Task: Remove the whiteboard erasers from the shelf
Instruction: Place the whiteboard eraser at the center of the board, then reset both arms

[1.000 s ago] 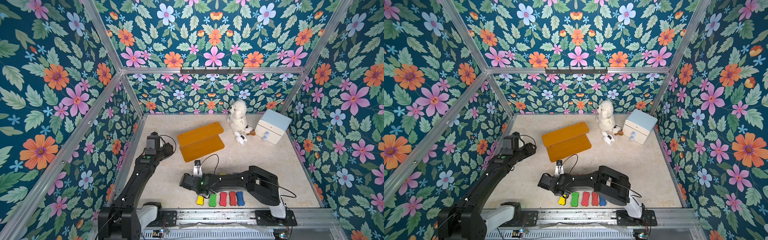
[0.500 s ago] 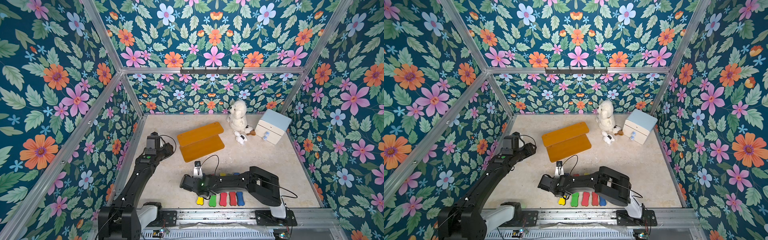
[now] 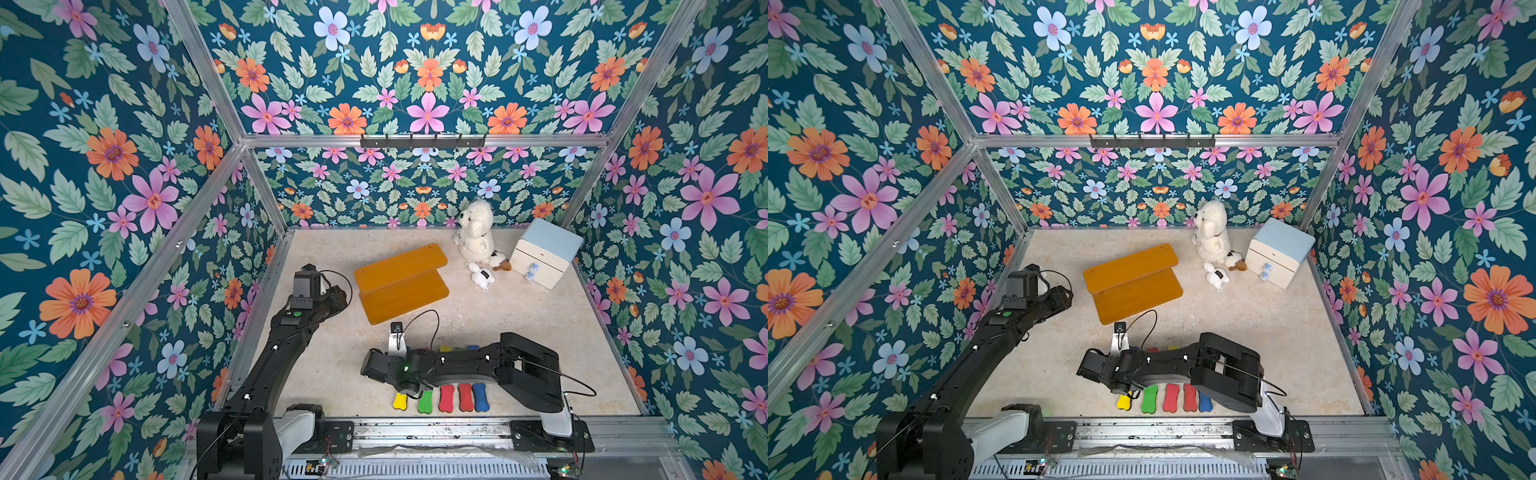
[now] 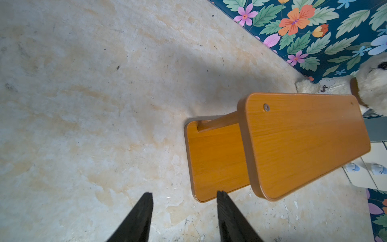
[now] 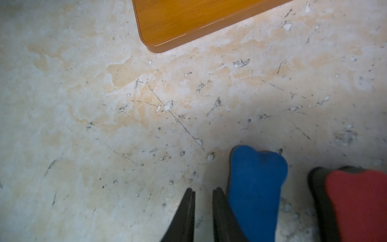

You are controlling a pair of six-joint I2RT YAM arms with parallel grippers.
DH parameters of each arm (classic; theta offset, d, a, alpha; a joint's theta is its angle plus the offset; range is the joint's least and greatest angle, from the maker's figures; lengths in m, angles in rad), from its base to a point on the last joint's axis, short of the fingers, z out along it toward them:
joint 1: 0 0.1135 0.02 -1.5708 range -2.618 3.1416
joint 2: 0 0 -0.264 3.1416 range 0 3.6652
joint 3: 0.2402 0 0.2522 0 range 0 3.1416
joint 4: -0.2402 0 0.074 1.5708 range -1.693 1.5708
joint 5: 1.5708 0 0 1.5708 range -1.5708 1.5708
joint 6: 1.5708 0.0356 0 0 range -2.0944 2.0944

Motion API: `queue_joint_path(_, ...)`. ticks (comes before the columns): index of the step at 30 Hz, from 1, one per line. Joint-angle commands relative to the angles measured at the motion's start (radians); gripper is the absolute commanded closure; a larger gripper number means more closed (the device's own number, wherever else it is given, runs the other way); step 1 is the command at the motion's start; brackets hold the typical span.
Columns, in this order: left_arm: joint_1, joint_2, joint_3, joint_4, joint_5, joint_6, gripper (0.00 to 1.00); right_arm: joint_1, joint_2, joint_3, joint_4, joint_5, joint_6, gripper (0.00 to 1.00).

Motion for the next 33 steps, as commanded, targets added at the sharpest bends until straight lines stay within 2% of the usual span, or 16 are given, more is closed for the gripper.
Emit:
queue_joint_path(1,0.002,-0.001,0.007,-0.003,-0.005,0.009,0.45,0.004,-0.01,0.006,-0.005,0.014,0.008,0.78)
queue_joint_path(11,0.001,-0.02,0.002,0.0,0.006,0.009,0.45,0.023,-0.095,0.048,-0.003,0.104,-0.074,0.7)
queue_joint_path(17,0.001,-0.032,0.018,0.01,-0.035,0.01,0.45,0.021,-0.224,-0.057,0.112,0.218,-0.21,0.57)
queue_joint_path(21,0.001,-0.028,0.028,0.032,-0.059,0.016,0.42,0.014,-0.337,-0.194,0.283,0.357,-0.362,0.49)
queue_joint_path(24,0.001,-0.01,0.04,0.027,-0.09,0.01,0.39,-0.021,-0.434,-0.309,0.401,0.481,-0.422,0.36)
queue_joint_path(27,0.001,0.009,0.043,0.038,-0.116,0.012,0.37,-0.09,-0.524,-0.44,0.521,0.519,-0.474,0.31)
queue_joint_path(29,0.001,0.021,0.049,0.051,-0.127,0.028,0.35,-0.134,-0.589,-0.547,0.658,0.536,-0.544,0.21)
queue_joint_path(31,-0.001,0.036,0.051,0.075,-0.144,0.034,0.29,-0.165,-0.66,-0.692,0.874,0.598,-0.649,0.09)
queue_joint_path(32,-0.001,0.041,0.049,0.091,-0.152,0.036,0.23,-0.184,-0.695,-0.751,0.99,0.6,-0.717,0.08)
queue_joint_path(33,-0.002,0.045,0.042,0.109,-0.171,0.034,0.08,-0.209,-0.736,-0.822,1.104,0.584,-0.784,0.07)
